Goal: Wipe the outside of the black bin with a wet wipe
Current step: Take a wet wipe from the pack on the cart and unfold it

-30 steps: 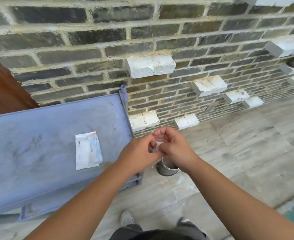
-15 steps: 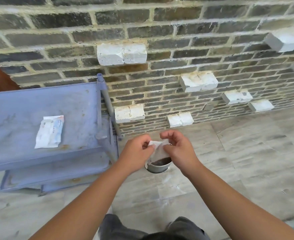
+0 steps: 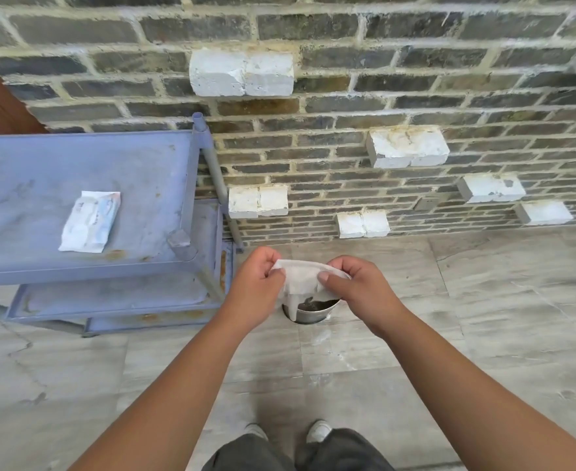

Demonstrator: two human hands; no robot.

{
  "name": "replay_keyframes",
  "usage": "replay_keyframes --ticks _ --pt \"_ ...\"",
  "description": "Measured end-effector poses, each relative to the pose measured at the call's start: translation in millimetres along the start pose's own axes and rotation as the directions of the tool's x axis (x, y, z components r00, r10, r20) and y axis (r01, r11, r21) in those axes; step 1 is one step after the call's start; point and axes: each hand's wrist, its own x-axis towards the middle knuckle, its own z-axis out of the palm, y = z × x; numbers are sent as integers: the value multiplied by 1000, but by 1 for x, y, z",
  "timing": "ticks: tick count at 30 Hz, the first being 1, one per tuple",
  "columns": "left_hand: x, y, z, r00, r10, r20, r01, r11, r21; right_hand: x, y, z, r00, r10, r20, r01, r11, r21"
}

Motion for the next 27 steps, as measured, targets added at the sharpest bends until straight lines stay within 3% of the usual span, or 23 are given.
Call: replay_keyframes --ticks 6,10,13,19,27 --pt "21 -11 4 999 -27 47 30 997 -76 25 16 6 992 -23 -127 35 995 92" --pt "45 -46 14 994 -58 89 65 995 -80 52 45 3 985 -58 -164 79 989 121" --pt "75 -90 31 990 -51 128 73 982 -174 86 87 -1 980 -64 -188 95 982 161" --pt "162 -244 101 994 19 107 29 904 -427 190 245 -7 999 18 -47 6 877 480" --pt "250 -434 178 988 137 66 -105 927 -360 296 452 -11 995 -91 26 67 869 490"
